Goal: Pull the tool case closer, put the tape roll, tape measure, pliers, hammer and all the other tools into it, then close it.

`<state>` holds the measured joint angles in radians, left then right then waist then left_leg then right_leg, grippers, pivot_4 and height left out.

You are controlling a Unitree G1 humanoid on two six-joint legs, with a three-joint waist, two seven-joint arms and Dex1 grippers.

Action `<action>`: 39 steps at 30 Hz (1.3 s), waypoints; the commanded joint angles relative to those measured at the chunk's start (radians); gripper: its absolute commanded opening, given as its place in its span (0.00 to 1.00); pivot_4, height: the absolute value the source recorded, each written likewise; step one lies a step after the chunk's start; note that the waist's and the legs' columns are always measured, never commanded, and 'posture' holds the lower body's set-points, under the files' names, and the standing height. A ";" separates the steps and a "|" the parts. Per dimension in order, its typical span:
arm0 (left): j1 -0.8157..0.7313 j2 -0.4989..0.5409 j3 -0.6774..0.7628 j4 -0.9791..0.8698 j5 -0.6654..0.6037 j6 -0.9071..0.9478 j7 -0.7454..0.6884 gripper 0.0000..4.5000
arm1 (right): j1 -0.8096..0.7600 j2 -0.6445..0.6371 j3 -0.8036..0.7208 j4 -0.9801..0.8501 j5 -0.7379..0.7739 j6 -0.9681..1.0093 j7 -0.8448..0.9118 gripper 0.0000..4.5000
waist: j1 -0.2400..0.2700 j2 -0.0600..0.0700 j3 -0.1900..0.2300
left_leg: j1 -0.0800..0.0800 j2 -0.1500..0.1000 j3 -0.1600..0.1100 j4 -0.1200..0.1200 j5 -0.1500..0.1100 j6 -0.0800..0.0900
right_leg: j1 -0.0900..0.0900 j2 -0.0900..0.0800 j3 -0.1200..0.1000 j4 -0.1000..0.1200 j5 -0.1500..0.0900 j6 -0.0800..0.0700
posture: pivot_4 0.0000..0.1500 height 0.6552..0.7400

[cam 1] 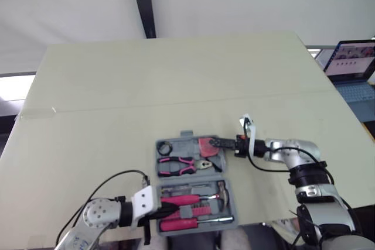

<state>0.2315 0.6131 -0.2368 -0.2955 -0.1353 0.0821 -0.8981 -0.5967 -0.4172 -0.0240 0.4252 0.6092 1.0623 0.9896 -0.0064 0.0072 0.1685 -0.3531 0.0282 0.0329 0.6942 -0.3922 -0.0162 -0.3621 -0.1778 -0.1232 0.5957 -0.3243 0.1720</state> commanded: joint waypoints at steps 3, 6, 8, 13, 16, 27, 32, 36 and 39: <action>-0.012 0.007 0.000 0.012 0.010 0.007 0.007 0.00 | 0.033 -0.014 -0.074 -0.204 0.101 0.085 -0.008 1.00 | 0.002 0.001 0.000 | 0.000 0.000 0.000 0.000 0.000 0.000 | 0.000 0.000 0.000 0.000 0.000 0.000 | 1.00 1.00; -0.019 0.007 0.005 0.011 0.006 0.016 0.007 0.00 | 0.058 -0.021 -0.092 -0.287 0.129 0.122 -0.024 1.00 | 0.003 0.001 0.000 | 0.000 0.000 0.000 0.000 0.000 0.000 | 0.000 0.000 0.000 0.000 0.000 0.000 | 1.00 1.00; -0.021 0.006 0.017 -0.005 -0.002 0.032 0.016 0.00 | 0.077 -0.027 -0.103 -0.360 0.159 0.156 -0.038 1.00 | 0.003 0.001 0.000 | 0.000 0.000 0.000 0.000 0.000 0.000 | 0.000 0.000 0.000 0.000 0.000 0.000 | 1.00 1.00; 0.011 -0.008 0.084 -0.135 -0.059 0.144 0.081 0.00 | 0.148 -0.073 -0.182 -0.611 0.300 0.285 -0.081 1.00 | 0.005 0.001 0.001 | 0.000 0.000 0.000 0.000 0.000 0.000 | 0.000 0.000 0.000 0.000 0.000 0.000 | 1.00 1.00; 0.061 0.001 0.142 -0.250 -0.090 0.236 0.125 0.00 | 0.201 -0.092 -0.236 -0.747 0.404 0.368 -0.125 1.00 | 0.006 0.001 0.001 | -0.001 0.000 0.000 0.000 0.000 0.000 | 0.000 0.000 0.000 0.000 0.000 0.000 | 1.00 1.00; 0.768 0.090 1.019 -0.658 -0.577 0.644 -0.090 0.00 | 0.452 -0.314 -0.413 -1.009 0.715 0.441 -0.246 1.00 | 0.023 -0.003 0.004 | 0.000 0.001 0.001 -0.001 -0.002 0.000 | 0.001 0.000 0.002 -0.005 0.000 0.000 | 1.00 1.00; 0.603 0.091 0.903 -0.418 -0.364 0.415 -0.043 0.00 | 0.549 -0.387 -0.356 -1.013 0.467 0.185 -0.213 1.00 | 0.060 0.003 0.001 | 0.000 0.000 0.001 0.001 -0.002 0.000 | 0.000 0.000 0.004 -0.006 -0.001 -0.002 | 1.00 1.00; 0.418 0.093 0.737 -0.302 -0.229 0.331 0.040 0.00 | 0.637 -0.468 -0.275 -0.988 0.279 -0.012 -0.134 1.00 | 0.056 0.001 0.000 | 0.000 0.000 0.002 0.001 -0.003 0.001 | 0.001 0.001 0.004 -0.004 0.001 -0.002 | 1.00 1.00; 0.262 0.069 0.624 -0.219 -0.187 0.316 0.100 0.00 | 0.709 -0.515 -0.235 -0.947 0.165 -0.146 -0.077 1.00 | 0.056 -0.001 0.000 | 0.000 0.000 0.003 0.001 -0.004 0.002 | 0.001 0.001 0.004 -0.004 0.001 -0.001 | 1.00 1.00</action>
<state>0.5170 0.6878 0.4278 -0.5328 -0.3482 0.4224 -0.8275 0.0883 -0.9119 -0.2642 -0.5284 0.8270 0.9980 0.8663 0.0498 0.0059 0.1690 -0.3530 0.0285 0.0362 0.6958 -0.3957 -0.0145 -0.3617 -0.1767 -0.1197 0.5919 -0.3230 0.1709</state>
